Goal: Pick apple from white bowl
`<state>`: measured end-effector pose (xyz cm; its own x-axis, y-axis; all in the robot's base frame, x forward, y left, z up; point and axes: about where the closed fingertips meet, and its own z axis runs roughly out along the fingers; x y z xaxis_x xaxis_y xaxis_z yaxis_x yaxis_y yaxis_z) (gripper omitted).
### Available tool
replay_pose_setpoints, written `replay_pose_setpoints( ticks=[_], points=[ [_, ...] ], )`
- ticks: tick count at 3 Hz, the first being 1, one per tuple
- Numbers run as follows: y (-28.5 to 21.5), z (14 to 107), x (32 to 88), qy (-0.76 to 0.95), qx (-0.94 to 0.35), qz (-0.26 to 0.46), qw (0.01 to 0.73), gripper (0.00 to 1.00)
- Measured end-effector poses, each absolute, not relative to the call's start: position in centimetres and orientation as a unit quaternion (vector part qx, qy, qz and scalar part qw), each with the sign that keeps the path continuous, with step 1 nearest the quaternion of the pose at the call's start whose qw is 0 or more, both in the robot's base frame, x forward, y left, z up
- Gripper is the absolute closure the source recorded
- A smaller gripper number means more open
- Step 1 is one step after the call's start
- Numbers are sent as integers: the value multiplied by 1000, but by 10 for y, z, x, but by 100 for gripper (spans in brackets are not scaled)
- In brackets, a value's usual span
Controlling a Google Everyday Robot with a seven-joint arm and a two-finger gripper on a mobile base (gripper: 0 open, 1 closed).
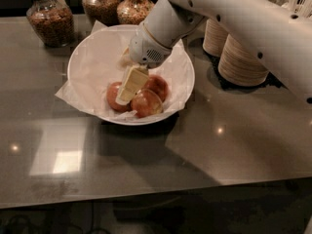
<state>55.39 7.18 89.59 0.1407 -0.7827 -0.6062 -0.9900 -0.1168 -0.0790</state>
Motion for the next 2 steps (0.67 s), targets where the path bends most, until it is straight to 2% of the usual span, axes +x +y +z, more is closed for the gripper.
replay_pose_setpoints(
  ticks=[2],
  points=[
    [76,872,558,632,-712,218,215,33]
  ],
)
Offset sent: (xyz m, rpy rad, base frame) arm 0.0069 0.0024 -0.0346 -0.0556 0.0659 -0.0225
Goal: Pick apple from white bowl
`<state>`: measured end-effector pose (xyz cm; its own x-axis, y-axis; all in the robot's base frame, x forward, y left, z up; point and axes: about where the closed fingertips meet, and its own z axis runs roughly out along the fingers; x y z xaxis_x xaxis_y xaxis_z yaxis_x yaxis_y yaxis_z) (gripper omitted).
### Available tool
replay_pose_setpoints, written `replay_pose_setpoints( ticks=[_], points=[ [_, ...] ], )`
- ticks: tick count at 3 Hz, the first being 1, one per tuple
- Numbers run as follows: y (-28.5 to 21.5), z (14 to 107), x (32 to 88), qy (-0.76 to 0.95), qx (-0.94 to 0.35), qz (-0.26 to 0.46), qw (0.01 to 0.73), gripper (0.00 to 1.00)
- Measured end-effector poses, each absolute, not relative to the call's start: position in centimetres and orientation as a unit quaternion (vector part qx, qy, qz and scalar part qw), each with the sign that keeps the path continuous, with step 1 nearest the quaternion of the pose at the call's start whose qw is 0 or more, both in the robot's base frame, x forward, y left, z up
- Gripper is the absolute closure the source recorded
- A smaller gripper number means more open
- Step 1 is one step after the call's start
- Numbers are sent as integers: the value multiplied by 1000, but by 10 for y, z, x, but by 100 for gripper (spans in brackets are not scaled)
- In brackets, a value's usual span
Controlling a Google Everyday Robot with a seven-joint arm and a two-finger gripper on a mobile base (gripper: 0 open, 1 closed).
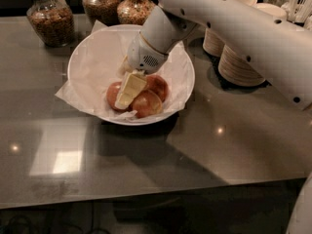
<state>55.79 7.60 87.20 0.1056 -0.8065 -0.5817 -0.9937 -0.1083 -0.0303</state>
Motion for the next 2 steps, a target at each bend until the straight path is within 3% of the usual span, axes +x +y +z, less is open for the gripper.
replay_pose_setpoints(
  ticks=[2],
  points=[
    [76,858,560,642,-707,220,198,35]
  ],
)
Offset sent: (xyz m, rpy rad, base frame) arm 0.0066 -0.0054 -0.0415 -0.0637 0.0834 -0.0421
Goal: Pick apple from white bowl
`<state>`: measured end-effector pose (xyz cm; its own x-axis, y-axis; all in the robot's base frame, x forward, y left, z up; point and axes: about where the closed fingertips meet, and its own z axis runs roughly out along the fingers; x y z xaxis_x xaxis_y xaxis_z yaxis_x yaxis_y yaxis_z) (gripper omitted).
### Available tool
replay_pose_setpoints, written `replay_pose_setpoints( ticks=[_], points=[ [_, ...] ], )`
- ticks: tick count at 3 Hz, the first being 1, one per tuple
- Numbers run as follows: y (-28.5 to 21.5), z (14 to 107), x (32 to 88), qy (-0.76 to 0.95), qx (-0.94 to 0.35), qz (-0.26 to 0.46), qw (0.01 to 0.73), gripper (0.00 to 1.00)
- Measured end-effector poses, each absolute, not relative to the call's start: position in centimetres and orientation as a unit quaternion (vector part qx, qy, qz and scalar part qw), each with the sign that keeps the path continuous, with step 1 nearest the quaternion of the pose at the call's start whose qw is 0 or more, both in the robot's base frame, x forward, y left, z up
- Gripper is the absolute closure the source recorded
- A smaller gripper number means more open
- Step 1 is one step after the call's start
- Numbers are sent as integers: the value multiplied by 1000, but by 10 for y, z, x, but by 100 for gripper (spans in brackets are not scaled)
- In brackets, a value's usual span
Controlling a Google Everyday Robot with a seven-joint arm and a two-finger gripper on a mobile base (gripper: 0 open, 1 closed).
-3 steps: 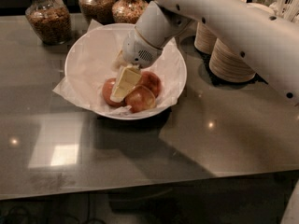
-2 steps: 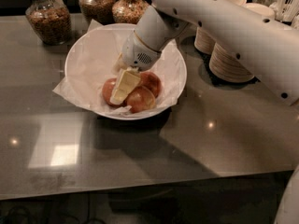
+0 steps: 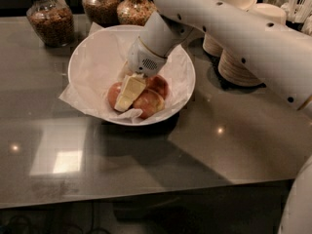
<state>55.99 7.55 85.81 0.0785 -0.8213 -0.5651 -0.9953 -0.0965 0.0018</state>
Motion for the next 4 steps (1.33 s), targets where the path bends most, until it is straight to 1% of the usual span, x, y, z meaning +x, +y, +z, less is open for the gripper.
replay_pose_setpoints(
  ticks=[1,2,4],
  points=[
    [76,855,560,646,-705,220,191,34],
    [76,856,560,646,-705,220,191,48],
    [76,856,560,646,-705,220,192,95]
  ],
)
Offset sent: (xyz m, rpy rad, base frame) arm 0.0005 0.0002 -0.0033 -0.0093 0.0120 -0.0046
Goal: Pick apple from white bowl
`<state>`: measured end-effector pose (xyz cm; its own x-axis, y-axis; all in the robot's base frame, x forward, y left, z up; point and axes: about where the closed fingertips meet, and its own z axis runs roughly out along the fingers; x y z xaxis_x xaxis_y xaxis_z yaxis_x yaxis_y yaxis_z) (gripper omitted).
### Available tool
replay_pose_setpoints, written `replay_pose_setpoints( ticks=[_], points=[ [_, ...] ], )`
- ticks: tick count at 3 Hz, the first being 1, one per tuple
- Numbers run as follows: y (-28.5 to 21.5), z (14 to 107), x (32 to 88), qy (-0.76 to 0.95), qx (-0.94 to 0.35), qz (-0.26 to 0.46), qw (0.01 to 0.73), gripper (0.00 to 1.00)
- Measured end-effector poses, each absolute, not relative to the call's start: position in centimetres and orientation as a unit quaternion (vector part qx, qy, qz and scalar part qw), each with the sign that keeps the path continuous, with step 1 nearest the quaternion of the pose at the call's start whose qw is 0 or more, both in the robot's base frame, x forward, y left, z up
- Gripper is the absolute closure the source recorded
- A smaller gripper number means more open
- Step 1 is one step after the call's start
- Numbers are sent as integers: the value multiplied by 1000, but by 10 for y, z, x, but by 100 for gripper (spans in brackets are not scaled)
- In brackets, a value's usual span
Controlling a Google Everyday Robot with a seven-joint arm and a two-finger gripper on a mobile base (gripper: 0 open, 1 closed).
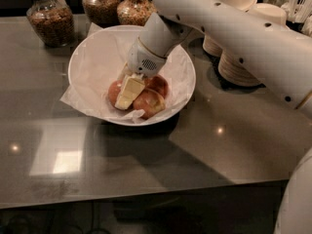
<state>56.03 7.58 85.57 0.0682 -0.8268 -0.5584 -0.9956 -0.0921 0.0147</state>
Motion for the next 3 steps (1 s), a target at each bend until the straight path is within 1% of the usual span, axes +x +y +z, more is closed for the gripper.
replay_pose_setpoints(
  ticks=[1,3],
  points=[
    [79,865,555,634,-712,228,197,100],
    [71,941,533,561,-716,301,285,100]
  ],
)
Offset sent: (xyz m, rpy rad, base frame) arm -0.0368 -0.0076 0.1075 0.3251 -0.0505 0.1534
